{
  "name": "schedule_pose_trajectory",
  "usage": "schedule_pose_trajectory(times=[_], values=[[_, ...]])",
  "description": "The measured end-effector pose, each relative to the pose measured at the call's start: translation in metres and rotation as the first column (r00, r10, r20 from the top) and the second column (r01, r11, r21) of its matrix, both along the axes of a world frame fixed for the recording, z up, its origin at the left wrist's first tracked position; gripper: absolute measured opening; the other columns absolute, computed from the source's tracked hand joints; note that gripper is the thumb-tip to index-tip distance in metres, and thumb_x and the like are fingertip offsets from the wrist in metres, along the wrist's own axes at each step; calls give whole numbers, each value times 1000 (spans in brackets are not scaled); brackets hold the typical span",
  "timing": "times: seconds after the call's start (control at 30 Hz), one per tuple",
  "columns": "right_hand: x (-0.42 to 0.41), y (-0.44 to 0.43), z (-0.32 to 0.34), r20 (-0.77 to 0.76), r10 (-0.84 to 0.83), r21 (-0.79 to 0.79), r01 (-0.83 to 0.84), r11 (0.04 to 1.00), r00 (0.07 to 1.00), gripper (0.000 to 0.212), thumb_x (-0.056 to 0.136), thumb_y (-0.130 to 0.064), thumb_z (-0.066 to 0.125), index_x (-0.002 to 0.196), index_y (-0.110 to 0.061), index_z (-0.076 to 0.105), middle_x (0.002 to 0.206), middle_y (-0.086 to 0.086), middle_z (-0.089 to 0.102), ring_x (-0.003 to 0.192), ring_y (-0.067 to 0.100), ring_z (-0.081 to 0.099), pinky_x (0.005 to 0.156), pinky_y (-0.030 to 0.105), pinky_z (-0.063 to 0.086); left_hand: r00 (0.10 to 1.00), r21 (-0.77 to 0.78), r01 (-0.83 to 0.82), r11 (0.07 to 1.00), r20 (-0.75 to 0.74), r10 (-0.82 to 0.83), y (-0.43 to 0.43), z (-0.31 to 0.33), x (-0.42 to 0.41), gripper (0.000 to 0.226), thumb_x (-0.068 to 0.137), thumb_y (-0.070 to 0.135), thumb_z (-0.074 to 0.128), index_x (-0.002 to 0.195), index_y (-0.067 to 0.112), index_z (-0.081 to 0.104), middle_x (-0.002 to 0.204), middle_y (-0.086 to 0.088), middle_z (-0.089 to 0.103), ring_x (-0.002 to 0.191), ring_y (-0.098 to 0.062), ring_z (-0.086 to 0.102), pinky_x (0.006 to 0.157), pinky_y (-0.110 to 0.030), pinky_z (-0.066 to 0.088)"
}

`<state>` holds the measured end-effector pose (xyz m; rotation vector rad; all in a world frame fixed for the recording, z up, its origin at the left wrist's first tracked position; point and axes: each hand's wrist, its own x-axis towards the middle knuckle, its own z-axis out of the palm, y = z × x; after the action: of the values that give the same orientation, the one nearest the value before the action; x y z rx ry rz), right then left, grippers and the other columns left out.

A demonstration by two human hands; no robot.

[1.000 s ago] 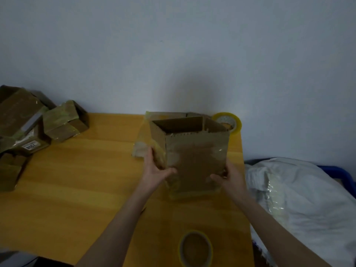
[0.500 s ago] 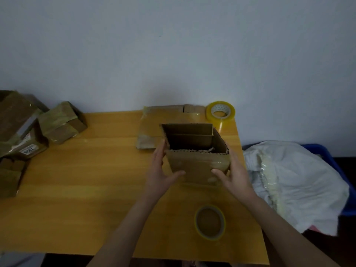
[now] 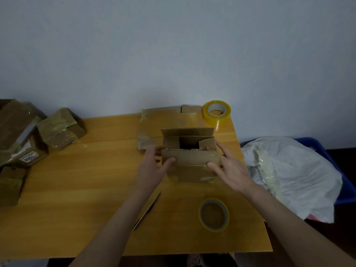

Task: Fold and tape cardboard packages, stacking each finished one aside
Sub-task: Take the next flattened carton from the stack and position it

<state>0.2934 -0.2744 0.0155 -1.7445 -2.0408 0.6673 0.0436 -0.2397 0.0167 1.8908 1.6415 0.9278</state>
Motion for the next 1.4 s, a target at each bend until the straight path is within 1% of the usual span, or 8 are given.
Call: schedule_pose_trajectory(times=[0.07,0.17,0.3,0.43,0.6,0.83,1.1,1.4], values=[[-2,1,3,-111,-68,-5,68,998,991,48,92,-50,53,132,-23,53,153,-10,27,112,16,56,79,29,45,999,26,-12,1000,-41,13,12,11,2,80,72,44,78,136,18,39,131,-1,47,115,-21,51,94,-37,48],[-3,1,6,-213,-147,-71,135,988,966,60,85,-46,66,138,-27,43,137,-8,47,110,14,54,88,33,47,972,-40,94,995,-211,-100,37,27,13,116,67,51,79,152,20,8,158,-2,17,142,-21,20,113,-40,25],[-7,8,11,-296,-257,-183,209,961,920,88,80,-46,72,150,-26,22,138,-6,48,95,12,59,89,40,50,879,-114,206,972,-415,-235,36,23,18,81,83,49,65,149,20,29,147,-2,35,136,-21,32,111,-39,33],[-14,16,8,-201,-185,-134,160,978,962,90,87,-40,66,154,-30,7,152,0,32,131,23,41,102,44,42,854,-107,287,952,-421,-306,16,9,21,55,97,39,47,147,18,35,156,0,24,146,-18,13,118,-42,22],[-15,34,10,-110,-107,-215,82,973,988,79,89,-35,65,153,-24,20,160,-1,14,143,23,24,113,44,31,899,-247,141,959,-374,-229,12,14,22,51,94,50,47,143,40,38,160,-5,-6,147,-27,0,117,-45,18],[-13,32,21,-121,-176,-224,146,964,977,84,80,-28,76,150,-25,30,152,1,34,136,23,36,110,41,35,908,-207,125,970,-371,-196,3,11,26,59,91,50,53,145,32,37,160,-10,2,144,-30,17,114,-41,29],[-16,56,29,10,-75,-315,74,946,997,100,76,-41,77,153,-26,15,161,0,2,144,25,20,111,41,31,847,-215,121,969,-487,-214,11,14,22,56,91,58,46,143,43,34,157,-8,9,142,-31,14,113,-42,24],[-7,50,31,130,-58,-298,95,950,990,109,62,-47,85,148,-23,22,154,-2,16,133,25,37,103,41,39,863,-303,194,933,-399,-310,24,15,34,64,87,54,57,144,40,33,159,-5,-10,144,-32,17,111,-43,34]])
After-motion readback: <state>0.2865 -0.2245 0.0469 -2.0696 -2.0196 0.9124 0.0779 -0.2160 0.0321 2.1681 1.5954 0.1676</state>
